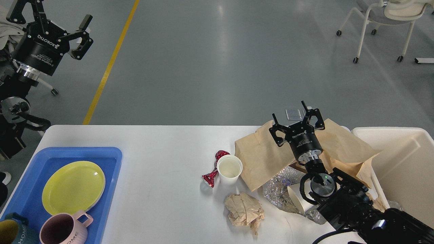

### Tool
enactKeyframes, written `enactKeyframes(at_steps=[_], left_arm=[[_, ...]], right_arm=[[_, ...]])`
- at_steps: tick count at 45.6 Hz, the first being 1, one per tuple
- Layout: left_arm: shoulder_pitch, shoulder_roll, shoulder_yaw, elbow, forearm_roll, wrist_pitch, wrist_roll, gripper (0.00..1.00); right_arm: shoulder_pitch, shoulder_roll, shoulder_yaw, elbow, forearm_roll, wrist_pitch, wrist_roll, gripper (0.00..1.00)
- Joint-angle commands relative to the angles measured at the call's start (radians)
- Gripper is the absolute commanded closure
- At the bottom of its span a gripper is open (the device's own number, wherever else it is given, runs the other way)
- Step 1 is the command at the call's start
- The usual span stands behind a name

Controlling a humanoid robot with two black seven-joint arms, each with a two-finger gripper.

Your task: Tidy desktop

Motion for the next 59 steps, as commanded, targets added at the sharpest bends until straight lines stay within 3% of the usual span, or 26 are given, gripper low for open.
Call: enactKeyframes(at_steps=[1, 6, 19, 36, 45, 59], left_arm=[[-0.001, -0.030, -0.030, 0.000, 0.000, 0.000, 0.053, 0.04], [0.005, -0.064, -0.040, 0.003, 0.000, 0.000, 0.081, 0.02], [0.177, -0.153, -0.140, 0.004, 0.000, 0.000, 0.079, 0.00], [0.340, -0.199, -0.146, 0.009, -0.001, 0.003, 0.071, 0.00], [0.357, -0.231, -0.154, 0.009, 0.002, 0.096, 0.081, 0.00], [0.357, -0.234, -0.162, 0.009, 0.000, 0.126, 0.070, 0.00]], right_arm=[[0.000, 0.000, 0.000, 0.001, 0.000, 0.000, 0.000, 0.00], [0.000, 0.000, 0.000, 0.001, 0.000, 0.000, 0.000, 0.00], [0.000, 0.000, 0.000, 0.000, 0.000, 0.000, 0.000, 0.00], [-0.002, 0.000, 0.000, 0.000, 0.000, 0.000, 0.000, 0.00], [0.000, 0.000, 0.000, 0.000, 0.000, 0.000, 0.000, 0.00], [0.000, -0.001, 0.000, 0.000, 0.000, 0.000, 0.000, 0.00]])
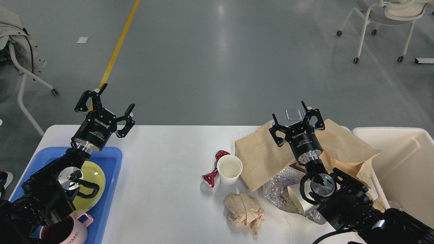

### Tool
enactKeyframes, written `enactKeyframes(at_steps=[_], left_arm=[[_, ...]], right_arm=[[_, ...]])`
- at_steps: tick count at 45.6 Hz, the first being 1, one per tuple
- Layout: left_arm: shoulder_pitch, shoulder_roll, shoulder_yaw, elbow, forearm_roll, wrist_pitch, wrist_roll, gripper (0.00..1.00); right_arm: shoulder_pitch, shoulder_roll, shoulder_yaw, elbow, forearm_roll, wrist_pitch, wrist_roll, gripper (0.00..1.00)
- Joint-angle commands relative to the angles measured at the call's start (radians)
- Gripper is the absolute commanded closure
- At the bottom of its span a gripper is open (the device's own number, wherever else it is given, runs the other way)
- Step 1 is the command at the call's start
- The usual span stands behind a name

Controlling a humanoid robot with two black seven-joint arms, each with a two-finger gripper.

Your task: Tidy desktop

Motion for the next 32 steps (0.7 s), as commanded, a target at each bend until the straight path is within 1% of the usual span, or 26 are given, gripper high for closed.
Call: enactKeyframes(at_steps=[1, 32], left_arm=[[0.000, 0.000, -0.005, 0.000, 0.000, 0.003, -0.005, 0.00], [0.000, 0.000, -0.005, 0.000, 0.000, 0.005, -0.007, 0.00]], right_arm=[[-0.001, -0.001, 0.000, 0.000, 0.000, 0.000, 0.000, 0.00], [-0.001, -0.001, 0.000, 0.000, 0.000, 0.000, 0.000, 0.00]])
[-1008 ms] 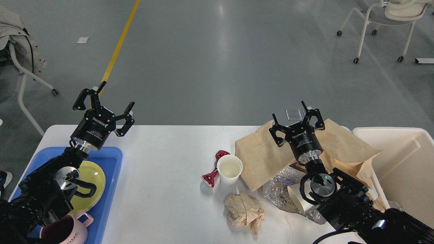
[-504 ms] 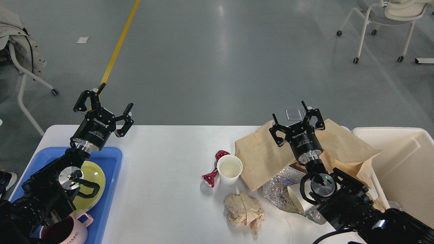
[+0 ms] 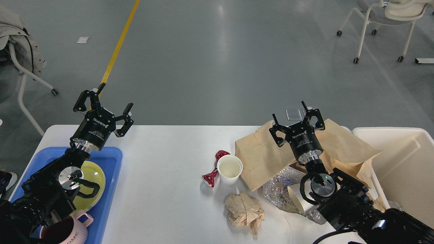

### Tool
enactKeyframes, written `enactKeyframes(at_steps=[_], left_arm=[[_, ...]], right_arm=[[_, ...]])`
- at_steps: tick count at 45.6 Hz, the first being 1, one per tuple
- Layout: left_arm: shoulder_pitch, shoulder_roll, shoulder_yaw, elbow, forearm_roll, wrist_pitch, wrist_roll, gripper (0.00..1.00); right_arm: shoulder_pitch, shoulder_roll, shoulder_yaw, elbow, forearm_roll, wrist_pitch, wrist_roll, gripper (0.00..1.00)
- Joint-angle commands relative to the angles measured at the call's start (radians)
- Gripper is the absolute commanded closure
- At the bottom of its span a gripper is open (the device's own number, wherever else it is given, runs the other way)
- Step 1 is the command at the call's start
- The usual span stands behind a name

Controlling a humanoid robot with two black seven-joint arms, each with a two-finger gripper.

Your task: Tidy desktop

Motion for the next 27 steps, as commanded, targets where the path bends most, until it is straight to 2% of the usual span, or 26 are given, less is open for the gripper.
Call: enactKeyframes(at_steps=[1, 19, 27], left_arm=[[0.000, 0.000, 0.001, 0.000, 0.000, 0.000, 0.000, 0.00], [0.000, 0.000, 0.000, 0.000, 0.000, 0.000, 0.000, 0.00], [0.000, 0.000, 0.000, 0.000, 0.000, 0.000, 0.002, 0.00]], right_arm=[[0.000, 0.000, 0.000, 0.000, -0.001, 0.000, 0.000, 0.00], [0.003, 0.001, -0.002, 0.011, -0.001, 0.006, 0.005, 0.00], [0.191, -0.002, -0.008, 0.009, -0.001, -0.006, 0.000, 0.00]])
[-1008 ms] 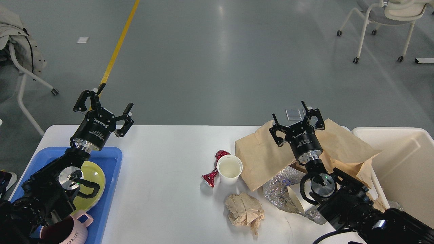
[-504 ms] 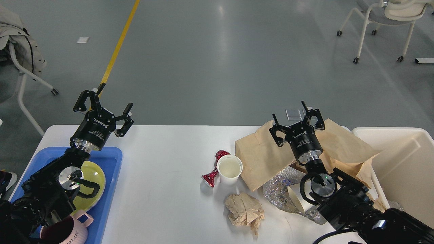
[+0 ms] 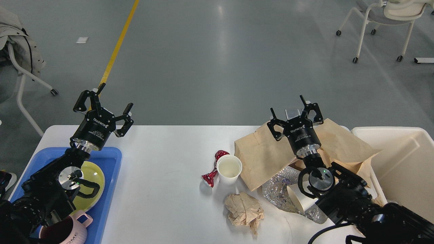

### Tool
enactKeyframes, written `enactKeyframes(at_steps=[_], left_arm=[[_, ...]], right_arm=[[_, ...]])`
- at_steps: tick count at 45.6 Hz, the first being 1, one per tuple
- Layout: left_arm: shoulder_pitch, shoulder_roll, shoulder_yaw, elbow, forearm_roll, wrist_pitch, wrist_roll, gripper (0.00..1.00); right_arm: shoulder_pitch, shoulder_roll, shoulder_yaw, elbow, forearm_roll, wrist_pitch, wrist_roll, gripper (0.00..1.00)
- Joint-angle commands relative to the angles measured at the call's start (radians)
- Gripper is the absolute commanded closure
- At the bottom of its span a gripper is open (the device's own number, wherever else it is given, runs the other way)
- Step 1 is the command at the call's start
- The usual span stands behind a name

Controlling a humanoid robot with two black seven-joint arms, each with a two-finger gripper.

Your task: Tidy desktop

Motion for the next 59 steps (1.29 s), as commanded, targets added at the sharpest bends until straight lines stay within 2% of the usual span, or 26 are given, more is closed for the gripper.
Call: enactKeyframes(at_steps=[1, 9, 20, 28, 45, 52, 59], left_arm=[[0.000, 0.000, 0.001, 0.000, 0.000, 0.000, 0.000, 0.00], [0.000, 0.000, -0.001, 0.000, 0.000, 0.000, 0.001, 0.00], [0.000, 0.000, 0.001, 0.000, 0.000, 0.000, 0.000, 0.00], [0.000, 0.000, 0.001, 0.000, 0.000, 0.000, 0.000, 0.00], [0.000, 0.000, -0.001, 0.000, 0.000, 0.000, 0.000, 0.00], [0.000, 0.000, -0.001, 0.000, 0.000, 0.000, 0.000, 0.00], [0.000, 0.000, -0.001, 0.000, 0.000, 0.000, 0.000, 0.00]], right_arm=[[0.159, -0.004, -0.002, -0.005, 0.001, -0.006, -0.003, 0.00], [0.302, -0.124, 0.023, -0.002, 0.005, -0.006, -0.002, 0.00], [0.293, -0.118, 0.055, 0.000, 0.024, 0.000, 0.006, 0.00], [0.293, -0.171, 0.058, -0.008, 0.024, -0.006, 0.005, 0.00], [0.253, -0.164, 0.083, -0.011, 0.033, -0.013, -0.003, 0.00], [0.271, -0.272, -0.002, -0.011, 0.022, -0.013, -0.002, 0.00], [0.287, -0.282, -0.006, 0.006, 0.027, -0.012, 0.000, 0.00]])
